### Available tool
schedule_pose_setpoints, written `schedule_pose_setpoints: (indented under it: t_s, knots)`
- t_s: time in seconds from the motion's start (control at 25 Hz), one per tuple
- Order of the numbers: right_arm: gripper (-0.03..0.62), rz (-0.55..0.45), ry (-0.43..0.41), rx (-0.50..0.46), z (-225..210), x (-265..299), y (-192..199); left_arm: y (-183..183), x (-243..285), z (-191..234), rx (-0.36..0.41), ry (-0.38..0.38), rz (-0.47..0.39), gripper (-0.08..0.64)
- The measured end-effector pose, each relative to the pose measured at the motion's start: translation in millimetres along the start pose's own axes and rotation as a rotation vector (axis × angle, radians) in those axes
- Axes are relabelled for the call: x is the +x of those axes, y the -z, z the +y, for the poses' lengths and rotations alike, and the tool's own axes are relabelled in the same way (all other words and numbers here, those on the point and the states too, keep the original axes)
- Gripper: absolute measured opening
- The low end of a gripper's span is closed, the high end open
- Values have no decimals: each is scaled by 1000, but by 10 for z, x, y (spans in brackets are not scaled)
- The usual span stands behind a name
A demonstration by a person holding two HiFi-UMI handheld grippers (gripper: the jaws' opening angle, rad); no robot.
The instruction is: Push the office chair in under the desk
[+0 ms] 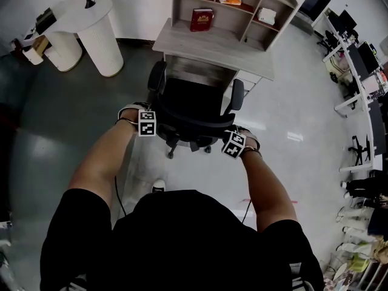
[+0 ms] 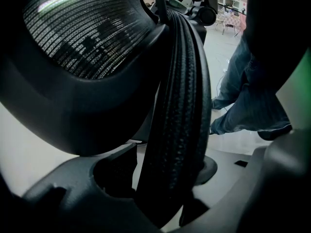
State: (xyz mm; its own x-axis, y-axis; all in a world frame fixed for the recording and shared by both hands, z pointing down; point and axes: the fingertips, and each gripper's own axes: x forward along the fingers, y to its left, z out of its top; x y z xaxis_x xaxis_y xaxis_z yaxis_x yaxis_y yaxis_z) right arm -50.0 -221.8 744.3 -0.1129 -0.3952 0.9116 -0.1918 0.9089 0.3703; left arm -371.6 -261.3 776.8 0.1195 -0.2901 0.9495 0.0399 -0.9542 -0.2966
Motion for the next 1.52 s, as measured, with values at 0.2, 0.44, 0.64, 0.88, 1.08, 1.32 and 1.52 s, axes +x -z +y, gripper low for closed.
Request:
schedule_pose_setpoints:
  t_s: [0.2, 0.44, 0.64, 0.88, 1.08, 1.32, 1.52]
  knots:
    - [192, -5, -1, -4, -217, 84, -63, 54, 37, 211, -4, -5, 7, 259]
    - [192, 0, -11, -9, -476, 208, -111, 86, 112, 458, 0, 18, 20, 259]
    - [192, 2, -12, -10, -656, 300, -154, 115, 181, 666, -1, 2, 13, 259]
    - [192, -1, 2, -1, -880, 379, -184, 119, 247, 906, -2, -2, 11, 259]
    - [195, -13, 13, 5, -1058, 430, -216, 124, 285, 1081, -11, -8, 5, 259]
    - [195, -25, 21, 6, -1079, 446, -211, 107, 295, 1094, -5, -14, -4, 259]
    - [196, -25, 18, 3, -1073, 458, -198, 95, 311, 1089, -8, -13, -5, 259]
